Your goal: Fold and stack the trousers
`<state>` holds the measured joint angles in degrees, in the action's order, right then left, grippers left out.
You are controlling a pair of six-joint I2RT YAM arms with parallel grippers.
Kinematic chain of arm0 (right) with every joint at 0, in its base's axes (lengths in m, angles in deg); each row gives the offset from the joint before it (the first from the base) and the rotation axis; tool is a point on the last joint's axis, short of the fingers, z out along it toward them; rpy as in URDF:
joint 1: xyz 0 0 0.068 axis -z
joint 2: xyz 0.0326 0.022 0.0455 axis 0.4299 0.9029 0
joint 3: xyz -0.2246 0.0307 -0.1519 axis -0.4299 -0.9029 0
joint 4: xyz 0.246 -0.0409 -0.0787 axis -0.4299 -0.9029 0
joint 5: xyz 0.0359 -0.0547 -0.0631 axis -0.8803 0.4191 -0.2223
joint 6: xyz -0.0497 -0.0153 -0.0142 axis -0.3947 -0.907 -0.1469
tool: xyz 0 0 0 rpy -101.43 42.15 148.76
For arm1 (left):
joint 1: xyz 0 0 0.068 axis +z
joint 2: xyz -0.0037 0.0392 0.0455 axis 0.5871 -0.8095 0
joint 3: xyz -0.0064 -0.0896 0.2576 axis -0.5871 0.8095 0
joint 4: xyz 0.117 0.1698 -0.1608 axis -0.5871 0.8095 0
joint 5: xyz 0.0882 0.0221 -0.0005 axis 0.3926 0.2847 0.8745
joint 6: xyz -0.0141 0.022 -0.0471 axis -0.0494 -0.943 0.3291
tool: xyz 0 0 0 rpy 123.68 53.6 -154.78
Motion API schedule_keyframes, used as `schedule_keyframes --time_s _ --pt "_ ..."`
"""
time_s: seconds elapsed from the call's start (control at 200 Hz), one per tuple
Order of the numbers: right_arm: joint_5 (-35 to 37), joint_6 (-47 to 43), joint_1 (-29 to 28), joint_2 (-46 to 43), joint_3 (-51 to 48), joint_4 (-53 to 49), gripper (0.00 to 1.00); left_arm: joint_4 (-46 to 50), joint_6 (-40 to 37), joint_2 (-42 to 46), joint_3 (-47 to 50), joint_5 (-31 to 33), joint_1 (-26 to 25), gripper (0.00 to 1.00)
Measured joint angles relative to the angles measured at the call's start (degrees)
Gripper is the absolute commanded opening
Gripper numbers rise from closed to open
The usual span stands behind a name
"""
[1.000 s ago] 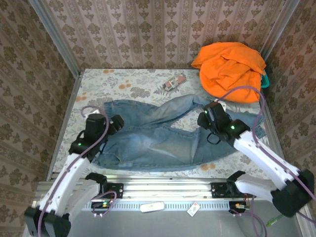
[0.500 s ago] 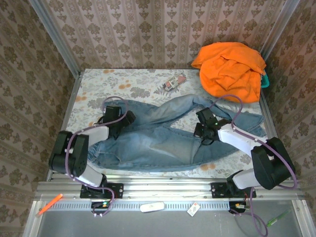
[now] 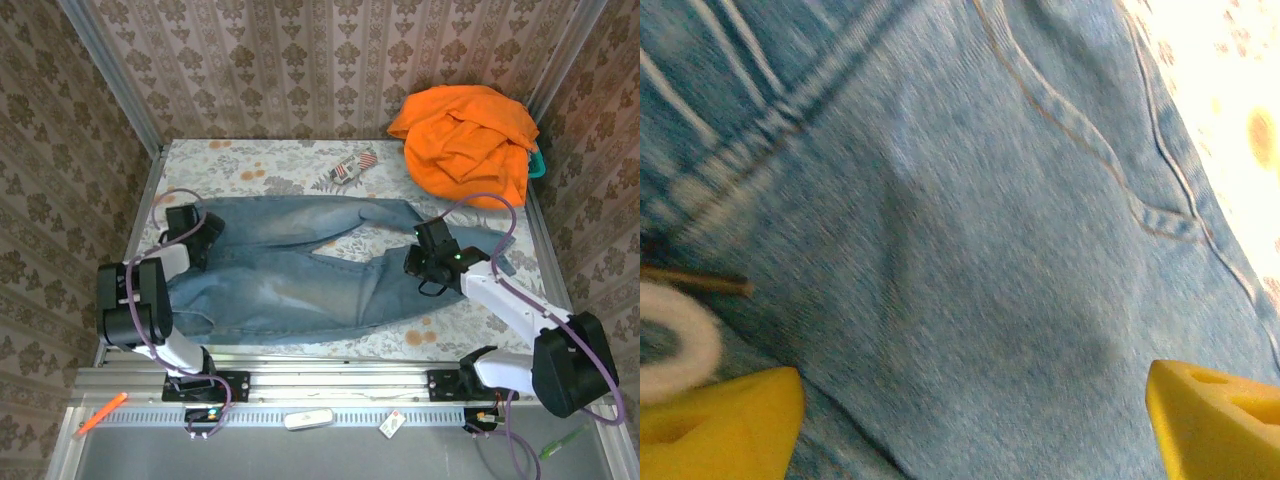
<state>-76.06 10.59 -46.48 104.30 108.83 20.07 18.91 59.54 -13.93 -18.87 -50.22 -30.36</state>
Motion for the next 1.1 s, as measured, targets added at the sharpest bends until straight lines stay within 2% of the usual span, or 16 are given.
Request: schedule_keyframes --time_s 0.245,0.375,0.425,0.475,0.565,0.66,0.74,0.815,0.855,0.93,1.03,1.1 --pt "-0.2 -2.3 1.0 -1.0 6.2 -2.5 0.58 8.1 -4.2 -4.3 -11.2 4.1 5.1 0.9" --pt "-0.2 -3.1 3.0 -0.9 7.0 -4.3 0.59 10.5 -5.5 -3.7 -13.2 4.1 6.4 0.9" --pt "-0.2 -3.1 4.1 -0.8 6.9 -4.9 0.56 12.0 -6.1 -2.3 -13.2 4.0 5.3 0.91" --pt "-0.3 -3.0 4.9 -0.5 6.5 -4.9 0.46 14.0 -6.8 0.0 -13.1 4.1 2.4 0.92" --pt "-2.0 -3.1 5.4 1.4 5.1 -3.9 0.32 15.6 -8.3 7.0 -12.0 3.7 -7.5 0.93" --pt "-4.0 -2.7 5.4 6.3 4.2 -2.5 0.31 15.2 -9.3 15.6 -7.8 2.6 -18.9 0.95" --pt "-5.2 -2.7 5.4 11.9 4.2 -0.7 0.3 14.9 -9.3 20.0 -3.3 2.2 -23.7 0.95" --pt "-6.2 -2.5 5.4 17.0 4.6 0.6 0.14 14.7 -9.3 19.4 0.2 2.4 -24.2 0.95" --pt "-6.7 -2.7 5.4 19.9 5.3 0.9 0.09 13.9 -9.3 17.8 1.9 2.7 -23.3 0.95" --pt "-7.5 -2.7 5.4 23.9 7.5 0.5 0.06 11.5 -8.6 13.9 5.0 2.3 -20.3 0.92" --pt "-8.1 -2.5 5.4 24.7 8.8 2.9 0.05 7.0 -6.4 7.7 7.4 0.6 -15.1 0.9" --pt "-8.3 -2.4 5.4 24.7 8.5 2.9 0.05 2.7 -4.4 6.7 7.2 -0.1 -13.4 0.9"
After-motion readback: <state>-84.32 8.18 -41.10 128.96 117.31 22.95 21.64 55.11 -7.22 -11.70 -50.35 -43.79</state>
